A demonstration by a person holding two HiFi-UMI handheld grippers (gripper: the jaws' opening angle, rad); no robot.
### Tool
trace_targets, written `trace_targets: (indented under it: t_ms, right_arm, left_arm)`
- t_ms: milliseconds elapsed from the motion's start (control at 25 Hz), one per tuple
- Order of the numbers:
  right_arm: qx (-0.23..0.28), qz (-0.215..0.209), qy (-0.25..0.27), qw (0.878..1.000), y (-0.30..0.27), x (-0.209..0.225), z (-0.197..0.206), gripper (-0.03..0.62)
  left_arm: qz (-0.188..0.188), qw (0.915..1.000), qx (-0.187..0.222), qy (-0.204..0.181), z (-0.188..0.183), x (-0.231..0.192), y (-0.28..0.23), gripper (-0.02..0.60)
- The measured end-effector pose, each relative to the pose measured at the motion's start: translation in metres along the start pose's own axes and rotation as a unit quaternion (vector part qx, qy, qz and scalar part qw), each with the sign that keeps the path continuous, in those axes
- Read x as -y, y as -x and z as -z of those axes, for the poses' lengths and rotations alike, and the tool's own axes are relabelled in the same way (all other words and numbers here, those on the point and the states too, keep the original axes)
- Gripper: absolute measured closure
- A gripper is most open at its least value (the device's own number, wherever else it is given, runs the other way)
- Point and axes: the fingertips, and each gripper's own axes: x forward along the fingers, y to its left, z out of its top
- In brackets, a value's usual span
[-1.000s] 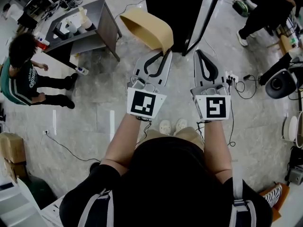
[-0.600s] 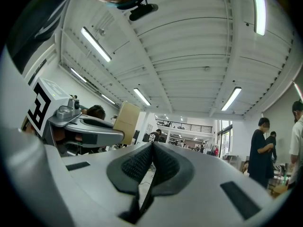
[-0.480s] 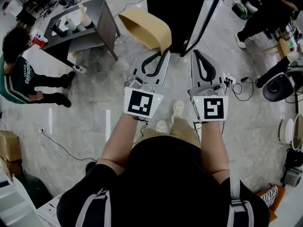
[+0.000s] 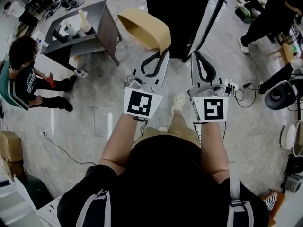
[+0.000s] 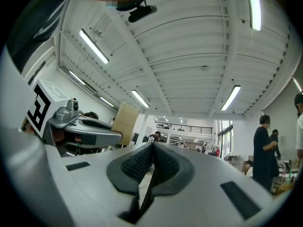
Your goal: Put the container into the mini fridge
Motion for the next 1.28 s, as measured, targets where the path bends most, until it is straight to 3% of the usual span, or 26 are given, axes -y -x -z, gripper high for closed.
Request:
trace_targets:
  t_ms: [800,1280]
  right_arm:
    - [-0.011,-0.04,-0.023,0.999,-0.189,0.157,0.105,0.557]
    - [-0.024,-0.086,-0.042,0.995,-0.271,0.191,0.163,0.557]
  left_arm:
    - [-0.017,0.9985,-0.052,-0.001,0.102,-0.064,-0.227,0.549]
    - [-0.02,0.9947,-0.101,0.0,0.168,-0.089,-0.303,0.549]
